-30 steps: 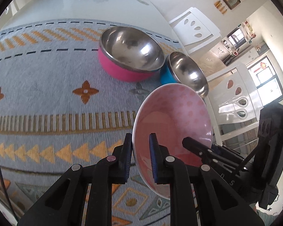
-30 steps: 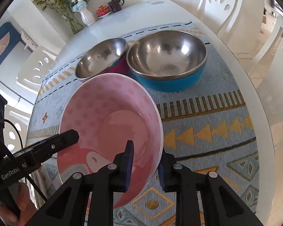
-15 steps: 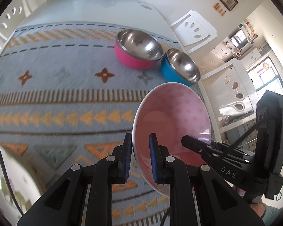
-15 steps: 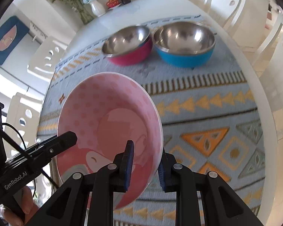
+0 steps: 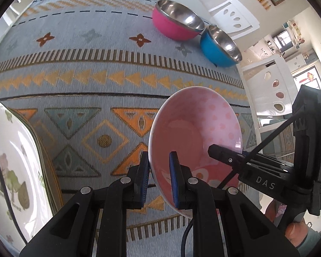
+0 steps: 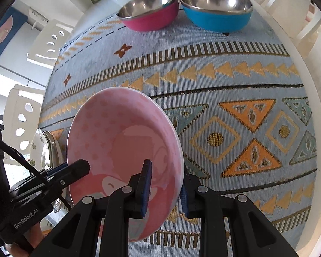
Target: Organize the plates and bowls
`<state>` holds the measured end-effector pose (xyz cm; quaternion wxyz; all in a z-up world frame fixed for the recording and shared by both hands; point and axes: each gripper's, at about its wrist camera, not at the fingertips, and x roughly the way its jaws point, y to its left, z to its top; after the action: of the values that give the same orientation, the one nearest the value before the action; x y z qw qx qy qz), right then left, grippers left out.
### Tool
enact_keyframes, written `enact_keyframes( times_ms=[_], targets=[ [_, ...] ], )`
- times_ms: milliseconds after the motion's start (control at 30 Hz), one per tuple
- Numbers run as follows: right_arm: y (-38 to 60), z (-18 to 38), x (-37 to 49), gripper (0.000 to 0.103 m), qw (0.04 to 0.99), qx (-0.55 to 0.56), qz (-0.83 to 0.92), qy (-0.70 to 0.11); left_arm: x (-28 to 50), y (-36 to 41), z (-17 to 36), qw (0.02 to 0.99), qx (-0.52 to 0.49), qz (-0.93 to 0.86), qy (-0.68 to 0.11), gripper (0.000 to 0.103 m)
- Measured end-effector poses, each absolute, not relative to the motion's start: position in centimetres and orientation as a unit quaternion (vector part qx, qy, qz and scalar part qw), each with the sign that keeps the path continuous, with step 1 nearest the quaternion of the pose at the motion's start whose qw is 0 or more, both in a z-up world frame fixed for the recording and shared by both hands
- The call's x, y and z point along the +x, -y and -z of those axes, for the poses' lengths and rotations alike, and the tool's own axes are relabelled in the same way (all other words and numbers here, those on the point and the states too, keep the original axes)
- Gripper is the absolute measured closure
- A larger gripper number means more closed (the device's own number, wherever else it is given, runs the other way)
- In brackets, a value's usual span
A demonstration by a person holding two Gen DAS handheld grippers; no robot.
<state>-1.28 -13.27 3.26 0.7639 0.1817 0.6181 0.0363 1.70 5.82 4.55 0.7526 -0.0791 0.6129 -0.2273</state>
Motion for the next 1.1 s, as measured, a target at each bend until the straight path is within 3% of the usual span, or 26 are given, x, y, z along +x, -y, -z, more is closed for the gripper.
enact_keyframes(
  times_ms=[500, 867, 1033, 1100],
  targets=[
    [15.2, -4.1, -1.9, 0.079, 0.751, 0.214, -0.042, -0.623, 2.0, -7.0, -5.8, 0.758, -0.08, 0.232, -0.605, 0.087],
    [18.3, -8.0, -1.5, 0.079, 0.779, 0.247, -0.029, -0.576, 3.5, -8.6, -8.4, 0.787, -0.056, 0.203, -0.579, 0.086],
    [19.6, -9.0, 1.5, 0.079, 0.781, 0.288, -0.034, -0.553, 6.3, -8.0, -10.9, 0.816, -0.038, 0.202, -0.54, 0.079],
    [20.1, -9.0, 2.8, 0.079, 0.778, 0.308, -0.03, -0.547, 7.6, -7.8, -11.6, 0.822, -0.037, 0.203, -0.531, 0.072]
  ],
)
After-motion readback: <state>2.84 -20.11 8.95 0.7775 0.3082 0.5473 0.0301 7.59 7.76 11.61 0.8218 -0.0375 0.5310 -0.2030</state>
